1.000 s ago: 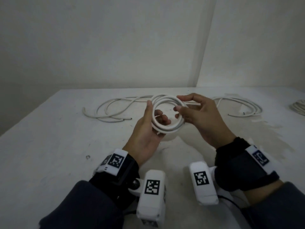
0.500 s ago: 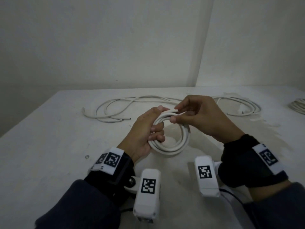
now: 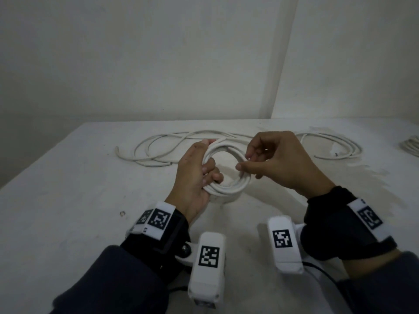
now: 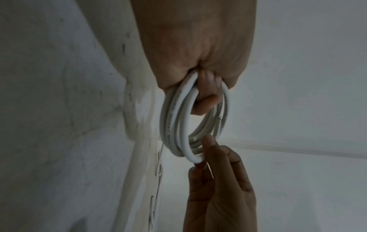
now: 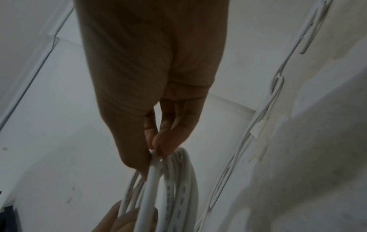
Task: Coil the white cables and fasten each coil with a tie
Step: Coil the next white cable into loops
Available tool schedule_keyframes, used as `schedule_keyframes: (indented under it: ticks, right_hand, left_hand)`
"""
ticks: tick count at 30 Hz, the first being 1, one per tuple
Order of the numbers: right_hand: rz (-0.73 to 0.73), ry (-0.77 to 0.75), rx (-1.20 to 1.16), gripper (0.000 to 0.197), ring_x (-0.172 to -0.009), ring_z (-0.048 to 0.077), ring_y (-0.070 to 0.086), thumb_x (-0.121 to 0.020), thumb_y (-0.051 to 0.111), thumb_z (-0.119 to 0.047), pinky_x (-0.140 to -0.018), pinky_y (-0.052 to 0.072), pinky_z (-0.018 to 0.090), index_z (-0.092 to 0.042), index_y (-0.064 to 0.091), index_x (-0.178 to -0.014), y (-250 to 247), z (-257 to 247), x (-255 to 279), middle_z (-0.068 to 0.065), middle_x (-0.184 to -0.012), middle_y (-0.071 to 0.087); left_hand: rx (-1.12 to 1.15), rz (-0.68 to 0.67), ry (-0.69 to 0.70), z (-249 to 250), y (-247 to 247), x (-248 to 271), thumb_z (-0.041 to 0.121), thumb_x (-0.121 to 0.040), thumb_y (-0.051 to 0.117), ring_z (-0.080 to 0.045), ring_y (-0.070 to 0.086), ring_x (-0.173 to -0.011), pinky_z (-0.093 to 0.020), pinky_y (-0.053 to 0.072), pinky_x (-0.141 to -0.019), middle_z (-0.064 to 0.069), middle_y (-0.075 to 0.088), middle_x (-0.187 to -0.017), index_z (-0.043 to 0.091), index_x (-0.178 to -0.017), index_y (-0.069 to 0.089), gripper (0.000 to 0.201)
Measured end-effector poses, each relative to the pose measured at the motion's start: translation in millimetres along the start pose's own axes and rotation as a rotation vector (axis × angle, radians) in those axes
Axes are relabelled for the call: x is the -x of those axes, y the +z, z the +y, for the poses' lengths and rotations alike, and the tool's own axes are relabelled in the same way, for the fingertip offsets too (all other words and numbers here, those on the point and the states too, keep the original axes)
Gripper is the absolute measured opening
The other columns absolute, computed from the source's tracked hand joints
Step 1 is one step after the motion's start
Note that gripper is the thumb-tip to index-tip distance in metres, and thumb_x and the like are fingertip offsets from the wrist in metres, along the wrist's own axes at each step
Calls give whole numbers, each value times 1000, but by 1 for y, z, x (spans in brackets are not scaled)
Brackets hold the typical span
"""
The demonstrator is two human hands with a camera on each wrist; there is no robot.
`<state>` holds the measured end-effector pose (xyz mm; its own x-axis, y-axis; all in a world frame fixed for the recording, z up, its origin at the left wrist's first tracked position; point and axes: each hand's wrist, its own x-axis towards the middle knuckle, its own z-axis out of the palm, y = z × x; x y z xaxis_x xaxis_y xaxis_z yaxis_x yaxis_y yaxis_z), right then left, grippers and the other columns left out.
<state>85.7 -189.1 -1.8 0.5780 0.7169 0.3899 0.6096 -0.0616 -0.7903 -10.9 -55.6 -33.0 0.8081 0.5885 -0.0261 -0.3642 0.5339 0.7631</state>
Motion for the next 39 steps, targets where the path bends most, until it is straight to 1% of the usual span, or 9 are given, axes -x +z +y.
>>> schedule_keyframes:
  ticks: [11, 16, 20, 22, 24, 28, 31, 33, 39]
  right_hand:
    - [-14, -140, 113, 12, -53, 3, 57, -67, 84, -4, -56, 41, 10, -12, 76, -72, 0, 1, -1, -1, -64, 69]
    - [10, -175, 120, 14, -54, 2, 53, -67, 83, -3, -56, 40, 14, -14, 75, -68, -3, 1, -1, -8, -64, 66]
    - [24, -111, 51, 23, -90, 9, 62, -66, 84, -5, -73, 53, 24, -25, 73, -70, -5, 0, -1, 2, -98, 60]
    - [13, -138, 6, 32, -96, 14, 65, -69, 80, 3, -73, 55, 25, -25, 66, -75, -3, -1, 0, 6, -110, 60]
    - [-23, -165, -43, 40, -90, 13, 67, -69, 75, 9, -69, 56, 25, -24, 58, -84, -2, -1, 0, 6, -106, 65]
    - [-53, -134, 26, 34, -78, 11, 72, -72, 76, 4, -72, 61, 39, -21, 74, -95, -4, 6, 0, -2, -89, 75]
    - [-83, -111, 29, 26, -75, 19, 73, -72, 77, 1, -71, 60, 47, -15, 77, -92, -4, 12, -1, 5, -84, 76]
    - [-94, -93, 0, 21, -72, 25, 73, -72, 78, 1, -68, 59, 51, -10, 77, -90, -4, 14, -2, 9, -82, 74]
    - [-106, -39, -53, 14, -67, 29, 72, -73, 79, -2, -70, 60, 47, -6, 77, -87, -5, 11, 1, 9, -73, 74]
  left_hand:
    - [-53, -48, -85, 0, 3, 2, 23, -98, 47, -5, 19, -29, -13, 28, -34, 5, 26, -40, 12, -91, 58, 16]
    - [-47, -176, -205, 5, -2, 2, 27, -99, 44, -4, 19, -27, -12, 28, -33, 6, 24, -39, 13, -88, 56, 22]
    - [-8, -274, -268, 8, -2, 3, 28, -99, 42, -2, 20, -26, -11, 26, -32, 7, 24, -38, 14, -86, 56, 23]
    - [38, -313, -315, 9, -1, 2, 29, -97, 42, -2, 21, -25, -10, 26, -31, 7, 25, -37, 15, -84, 55, 24]
    - [38, -331, -350, 9, 0, 2, 32, -96, 43, -2, 21, -25, -10, 27, -31, 7, 25, -37, 14, -82, 55, 25]
    - [-123, -325, -266, 6, -2, 4, 43, -88, 51, -2, 19, -30, -13, 34, -35, 7, 25, -42, 14, -80, 67, 33]
    - [-253, -338, -210, 5, -3, 6, 33, -93, 52, -4, 22, -35, -16, 40, -41, 5, 28, -48, 9, -96, 58, 24]
    - [-310, -346, -192, 7, -4, 5, 24, -97, 50, -4, 25, -38, -16, 39, -40, 2, 32, -54, 11, -86, 54, 18]
    - [-601, -364, -49, 9, -6, 8, 21, -95, 55, -8, 34, -43, -16, 36, -40, -5, 51, -68, 10, -87, 49, 14]
